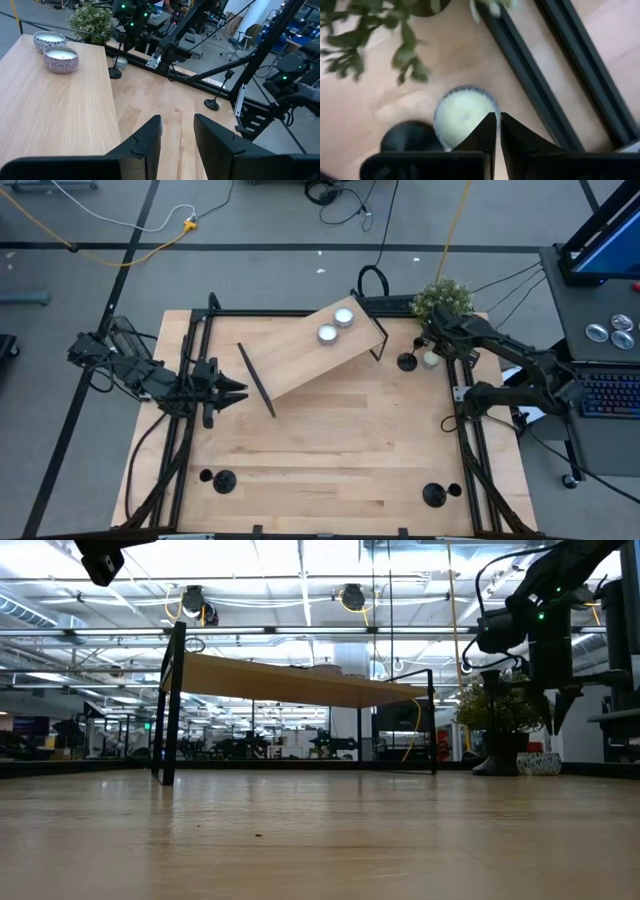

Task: Pick & Place candle stick holders
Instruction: Put the blue scented candle on the shelf

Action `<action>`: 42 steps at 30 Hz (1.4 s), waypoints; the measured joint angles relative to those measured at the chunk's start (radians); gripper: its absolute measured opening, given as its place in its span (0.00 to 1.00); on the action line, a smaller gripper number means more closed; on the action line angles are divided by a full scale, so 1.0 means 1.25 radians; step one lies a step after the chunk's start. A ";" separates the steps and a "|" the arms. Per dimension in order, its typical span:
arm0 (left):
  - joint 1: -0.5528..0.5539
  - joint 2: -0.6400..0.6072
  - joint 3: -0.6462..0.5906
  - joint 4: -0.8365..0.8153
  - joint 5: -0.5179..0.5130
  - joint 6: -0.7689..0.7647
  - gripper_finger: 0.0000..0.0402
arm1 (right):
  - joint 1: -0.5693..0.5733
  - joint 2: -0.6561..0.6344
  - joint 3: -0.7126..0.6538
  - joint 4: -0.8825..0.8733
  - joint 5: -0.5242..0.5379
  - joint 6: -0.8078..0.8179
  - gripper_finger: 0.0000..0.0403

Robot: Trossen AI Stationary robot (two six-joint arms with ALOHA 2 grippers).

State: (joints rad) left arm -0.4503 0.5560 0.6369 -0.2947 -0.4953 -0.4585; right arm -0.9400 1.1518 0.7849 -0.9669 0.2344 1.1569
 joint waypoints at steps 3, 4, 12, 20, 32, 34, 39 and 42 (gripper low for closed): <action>0.000 0.000 0.000 0.000 -0.001 -0.003 0.30 | -0.003 0.012 0.000 0.016 0.001 -0.006 0.05; 0.000 0.000 0.000 0.000 -0.001 -0.004 0.30 | -0.003 0.014 0.000 0.024 0.001 -0.001 0.06; 0.000 0.000 0.000 0.000 -0.001 -0.034 0.30 | -0.021 0.002 0.000 0.082 0.001 0.007 0.15; 0.000 0.000 0.000 0.000 -0.001 -0.028 0.30 | -0.066 0.002 0.000 0.004 0.006 0.001 0.21; 0.000 0.000 0.000 0.000 -0.001 -0.028 0.30 | -0.065 0.019 -0.071 0.069 -0.020 0.027 0.27; 0.000 0.000 0.000 0.000 -0.001 -0.028 0.30 | -0.065 0.019 -0.096 0.092 -0.021 0.036 0.26; 0.000 0.000 0.000 0.000 -0.001 -0.039 0.30 | -0.065 0.017 -0.145 0.158 -0.018 0.050 0.26; 0.000 0.000 0.000 0.000 -0.002 -0.047 0.30 | -0.066 0.021 -0.160 0.181 -0.041 0.052 0.26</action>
State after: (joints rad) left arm -0.4503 0.5560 0.6369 -0.2943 -0.4973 -0.5168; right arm -1.0222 1.1781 0.5846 -0.7407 0.1826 1.2223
